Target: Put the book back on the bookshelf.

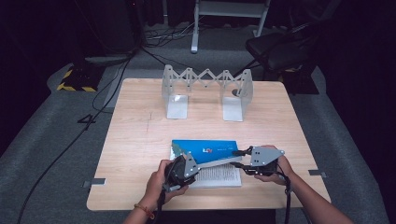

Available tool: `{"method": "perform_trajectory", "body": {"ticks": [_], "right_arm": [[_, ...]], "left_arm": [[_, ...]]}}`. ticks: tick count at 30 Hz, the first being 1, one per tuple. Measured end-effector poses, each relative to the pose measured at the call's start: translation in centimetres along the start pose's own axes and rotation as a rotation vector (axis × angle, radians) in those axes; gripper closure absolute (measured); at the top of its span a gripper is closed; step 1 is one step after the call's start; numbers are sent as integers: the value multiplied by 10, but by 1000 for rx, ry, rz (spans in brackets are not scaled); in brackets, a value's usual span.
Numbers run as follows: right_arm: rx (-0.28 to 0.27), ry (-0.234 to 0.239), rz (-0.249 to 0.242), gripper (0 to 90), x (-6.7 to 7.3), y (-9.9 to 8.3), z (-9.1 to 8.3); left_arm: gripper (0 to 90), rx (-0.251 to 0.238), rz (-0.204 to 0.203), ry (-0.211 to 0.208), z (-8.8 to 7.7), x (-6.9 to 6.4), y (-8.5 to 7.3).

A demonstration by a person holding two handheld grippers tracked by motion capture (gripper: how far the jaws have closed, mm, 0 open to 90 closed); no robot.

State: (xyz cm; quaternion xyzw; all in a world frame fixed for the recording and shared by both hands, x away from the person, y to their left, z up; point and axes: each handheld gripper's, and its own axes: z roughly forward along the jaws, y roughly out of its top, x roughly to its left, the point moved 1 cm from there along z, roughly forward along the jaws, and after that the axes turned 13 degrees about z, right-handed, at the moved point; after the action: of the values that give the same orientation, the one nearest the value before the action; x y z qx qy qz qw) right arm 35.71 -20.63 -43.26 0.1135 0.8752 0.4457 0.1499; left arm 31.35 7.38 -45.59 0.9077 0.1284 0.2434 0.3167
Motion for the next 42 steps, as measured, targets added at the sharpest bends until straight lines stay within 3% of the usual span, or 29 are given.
{"method": "perform_trajectory", "body": {"ticks": [2,3,5,7,9,10,15,18,20,22,25,26,27,29,30,31,32,33,36,39,42], "right_arm": [[-9,42,15,540,-8,-3,3],[-7,74,45,554,-12,-5,4],[9,96,41,634,-17,-8,9],[11,113,41,659,-18,-8,10],[12,111,51,670,-17,-9,11],[8,104,58,678,-16,-9,11],[25,70,46,690,-4,-6,8],[31,62,53,692,0,-5,8],[34,59,57,690,1,-5,8],[42,58,61,673,2,-5,9],[48,38,60,623,3,-5,10],[40,35,73,585,2,-5,10],[13,38,108,474,-2,-6,7],[0,13,153,392,-11,-10,2],[0,13,153,392,-11,-10,2],[0,-24,194,371,-22,-17,-5],[0,-24,194,371,-22,-17,-5],[8,-52,208,373,-29,-23,-8],[28,-90,305,390,-51,-43,-12],[83,-100,325,397,-58,-55,-5],[142,-106,298,396,-57,-60,8]], "left_arm": [[680,-8,11,-11,0,1,-2],[681,-17,9,-16,0,3,-3],[681,-25,0,-31,0,5,-4],[672,-10,-15,-48,0,7,-3],[631,-22,-69,-43,0,8,-1],[566,-23,-89,-37,0,7,1],[443,23,-37,2,10,-9,22],[455,17,-21,14,14,-15,28],[541,17,-15,44,15,-15,28],[633,-7,-13,16,16,-12,23],[675,-31,5,25,17,-14,20],[675,-54,19,37,17,-15,18],[694,-76,13,48,15,-13,16],[718,-112,-7,55,10,-9,14],[724,-112,-7,55,10,-9,14],[727,-142,-29,52,8,-6,13],[727,-168,-48,47,5,-3,10],[729,-192,-64,38,1,1,7],[734,-247,-108,19,-5,9,2],[737,-297,-143,8,-12,16,-2],[739,-318,-158,-1,-15,21,-6]]}}
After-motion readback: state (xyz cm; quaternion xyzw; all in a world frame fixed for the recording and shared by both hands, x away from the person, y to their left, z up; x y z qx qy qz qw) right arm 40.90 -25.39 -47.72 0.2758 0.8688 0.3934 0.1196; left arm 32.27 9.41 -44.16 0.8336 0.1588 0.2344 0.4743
